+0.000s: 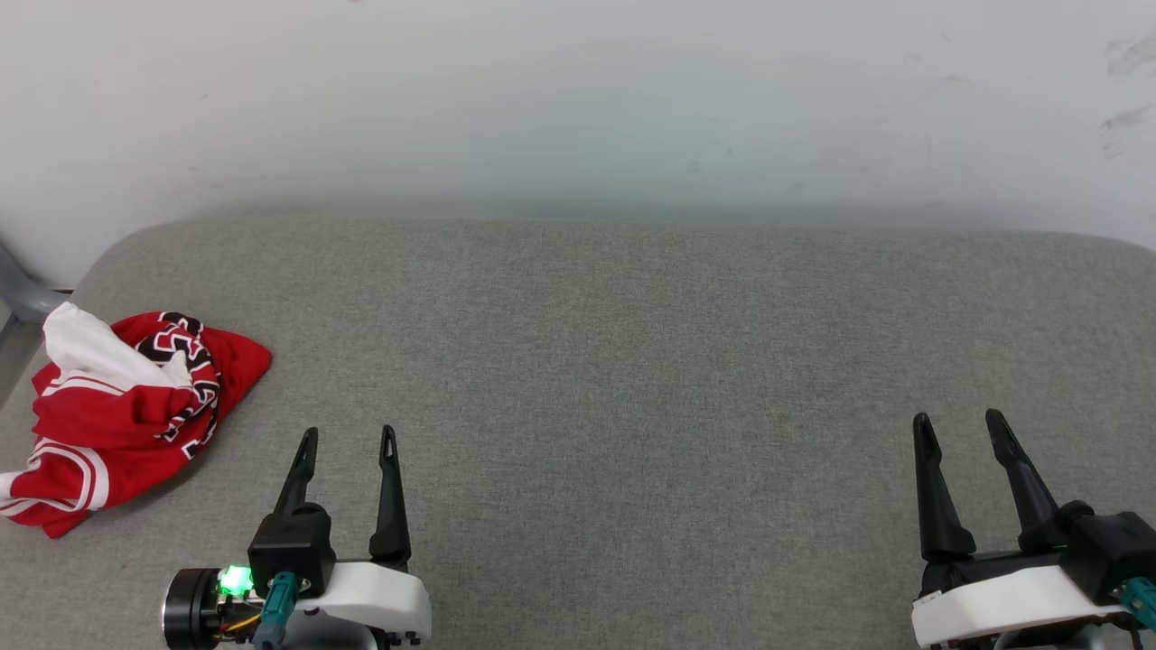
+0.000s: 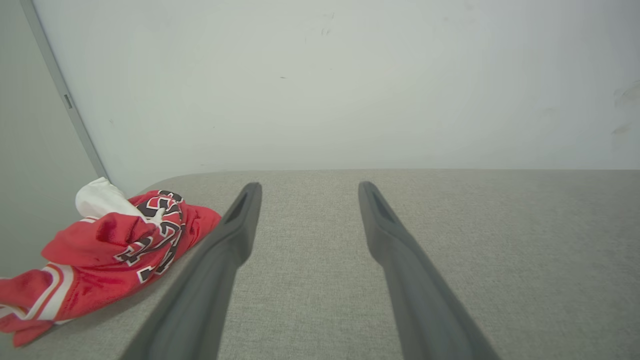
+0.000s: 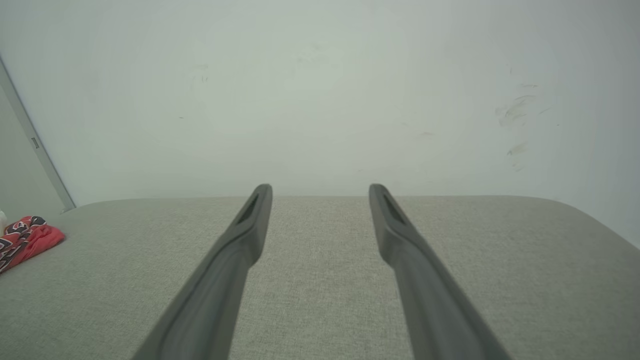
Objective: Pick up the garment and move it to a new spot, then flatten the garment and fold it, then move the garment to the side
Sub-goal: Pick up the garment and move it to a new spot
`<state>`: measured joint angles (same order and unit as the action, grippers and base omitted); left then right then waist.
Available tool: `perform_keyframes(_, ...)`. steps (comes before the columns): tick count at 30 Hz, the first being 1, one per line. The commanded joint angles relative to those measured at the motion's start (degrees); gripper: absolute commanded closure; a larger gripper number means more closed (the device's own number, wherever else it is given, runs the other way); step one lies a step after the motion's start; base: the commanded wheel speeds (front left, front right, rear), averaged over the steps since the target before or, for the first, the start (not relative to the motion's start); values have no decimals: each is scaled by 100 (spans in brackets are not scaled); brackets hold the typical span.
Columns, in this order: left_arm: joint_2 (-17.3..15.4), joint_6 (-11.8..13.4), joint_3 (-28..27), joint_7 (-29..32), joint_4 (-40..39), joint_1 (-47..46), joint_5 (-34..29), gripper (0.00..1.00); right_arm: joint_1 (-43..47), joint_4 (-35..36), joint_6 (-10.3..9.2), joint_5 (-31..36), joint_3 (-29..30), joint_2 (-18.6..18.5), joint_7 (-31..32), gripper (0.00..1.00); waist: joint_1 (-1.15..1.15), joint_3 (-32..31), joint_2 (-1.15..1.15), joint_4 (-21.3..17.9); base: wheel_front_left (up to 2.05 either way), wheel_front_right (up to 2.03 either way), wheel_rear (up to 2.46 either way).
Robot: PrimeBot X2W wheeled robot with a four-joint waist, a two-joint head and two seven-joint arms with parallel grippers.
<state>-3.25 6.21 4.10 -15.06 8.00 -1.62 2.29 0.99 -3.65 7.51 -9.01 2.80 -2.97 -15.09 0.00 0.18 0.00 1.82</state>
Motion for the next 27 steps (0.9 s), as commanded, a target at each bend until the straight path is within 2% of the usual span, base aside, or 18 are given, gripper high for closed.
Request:
perform_keyframes(1, 4, -16, -15, -18, 14, 34, -13, 0, 27, -11, -4, 1, -7, 18, -12, 0, 0, 0, 0, 1, 0, 0, 0)
perform_keyframes(14, 23, -55, -38, -18, 37, -9, -24, 0, 33, -23, -4, -1, -11, 18, -12, 0, 0, -11, 0, 101, 0, 0, 0)
perform_keyframes(27, 31, -86, -123, -17, 40, -72, -43, 0, 39, 1, -4, -7, -43, 18, -12, 0, 0, 27, 0, 591, 0, 0, 0)
